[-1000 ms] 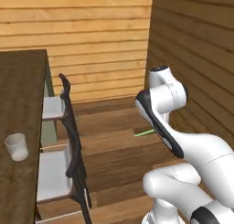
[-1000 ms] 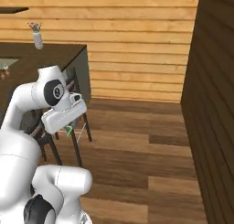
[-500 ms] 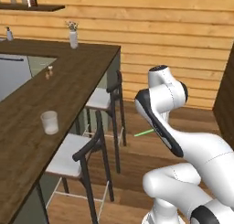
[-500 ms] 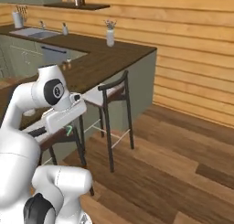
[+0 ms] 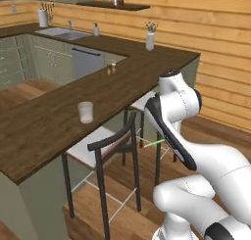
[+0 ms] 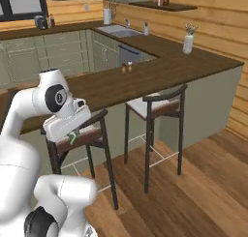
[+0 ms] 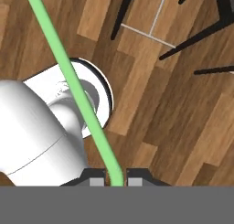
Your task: Take a straw from the drawer in front and place it inside the glass cup on the dining counter.
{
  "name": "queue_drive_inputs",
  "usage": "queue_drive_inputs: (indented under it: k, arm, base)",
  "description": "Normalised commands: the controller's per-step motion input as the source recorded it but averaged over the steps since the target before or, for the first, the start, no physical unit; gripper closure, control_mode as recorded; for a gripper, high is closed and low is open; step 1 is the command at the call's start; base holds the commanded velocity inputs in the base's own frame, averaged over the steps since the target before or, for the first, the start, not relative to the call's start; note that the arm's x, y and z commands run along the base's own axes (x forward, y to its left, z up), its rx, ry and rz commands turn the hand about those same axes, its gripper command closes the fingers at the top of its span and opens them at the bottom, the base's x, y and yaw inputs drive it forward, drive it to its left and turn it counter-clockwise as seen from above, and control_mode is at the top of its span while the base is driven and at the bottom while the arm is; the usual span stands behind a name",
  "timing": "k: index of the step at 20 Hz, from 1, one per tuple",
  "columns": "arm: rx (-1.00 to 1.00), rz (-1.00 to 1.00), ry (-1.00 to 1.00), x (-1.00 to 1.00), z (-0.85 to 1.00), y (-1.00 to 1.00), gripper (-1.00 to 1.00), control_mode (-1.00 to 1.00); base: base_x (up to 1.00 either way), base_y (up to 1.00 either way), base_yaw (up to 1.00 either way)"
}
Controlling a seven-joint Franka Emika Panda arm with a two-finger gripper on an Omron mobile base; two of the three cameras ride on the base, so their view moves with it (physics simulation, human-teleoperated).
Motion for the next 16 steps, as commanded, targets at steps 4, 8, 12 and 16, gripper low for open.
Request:
queue_drive_inputs:
  k: [4, 8, 12, 16]
  arm:
    - [0.0, 0.0, 0.0, 0.0, 0.0, 0.0, 1.0, 1.0]
    - [0.0, 0.0, 0.0, 0.0, 0.0, 0.0, 1.0, 1.0]
    - [0.0, 0.0, 0.0, 0.0, 0.0, 0.0, 1.0, 1.0]
    - [0.0, 0.0, 0.0, 0.0, 0.0, 0.0, 1.0, 1.0]
  base:
    - [0.28, -0.73, 0.58]
    - [0.5, -0.63, 0.58]
    - [0.55, -0.57, 0.59]
    - [0.38, -0.45, 0.53]
